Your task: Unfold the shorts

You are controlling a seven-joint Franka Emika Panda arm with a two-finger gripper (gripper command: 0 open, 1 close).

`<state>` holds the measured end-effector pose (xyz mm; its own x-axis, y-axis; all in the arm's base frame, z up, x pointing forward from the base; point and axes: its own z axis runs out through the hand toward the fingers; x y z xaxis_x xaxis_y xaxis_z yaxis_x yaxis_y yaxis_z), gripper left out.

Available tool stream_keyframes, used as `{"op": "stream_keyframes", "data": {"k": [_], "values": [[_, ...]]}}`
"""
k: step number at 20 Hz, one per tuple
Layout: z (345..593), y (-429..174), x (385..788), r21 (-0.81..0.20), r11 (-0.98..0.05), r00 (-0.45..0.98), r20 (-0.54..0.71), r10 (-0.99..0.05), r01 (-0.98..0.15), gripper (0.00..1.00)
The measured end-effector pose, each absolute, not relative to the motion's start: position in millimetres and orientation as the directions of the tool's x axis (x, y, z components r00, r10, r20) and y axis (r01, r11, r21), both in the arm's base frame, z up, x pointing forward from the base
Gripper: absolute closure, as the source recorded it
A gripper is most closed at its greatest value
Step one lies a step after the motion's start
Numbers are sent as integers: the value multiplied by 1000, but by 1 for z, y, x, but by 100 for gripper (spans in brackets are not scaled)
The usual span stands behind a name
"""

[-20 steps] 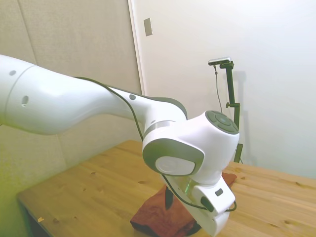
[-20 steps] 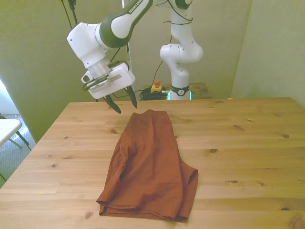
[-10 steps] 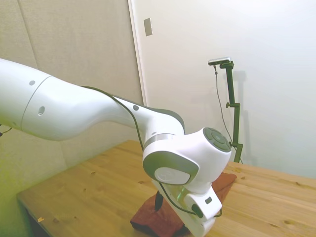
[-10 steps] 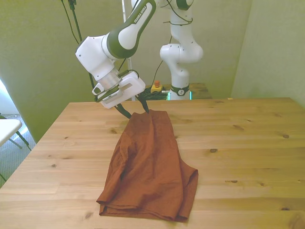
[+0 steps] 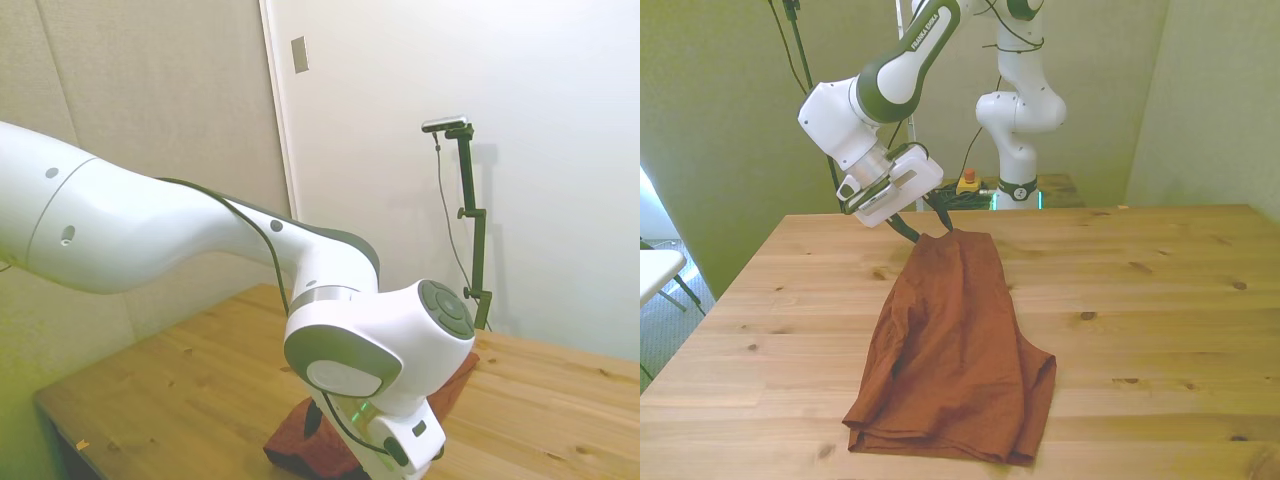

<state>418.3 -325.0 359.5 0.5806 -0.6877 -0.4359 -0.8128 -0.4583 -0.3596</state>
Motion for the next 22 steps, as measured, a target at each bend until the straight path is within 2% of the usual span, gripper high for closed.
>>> {"op": "stream_keyframes", "data": {"k": [15, 18, 22], "values": [[355, -321, 432, -384, -453, 591, -441, -676, -805, 100], [361, -319, 438, -393, -458, 600, -434, -672, -798, 100], [385, -303, 452, -415, -494, 642, -415, -644, -764, 100]]}}
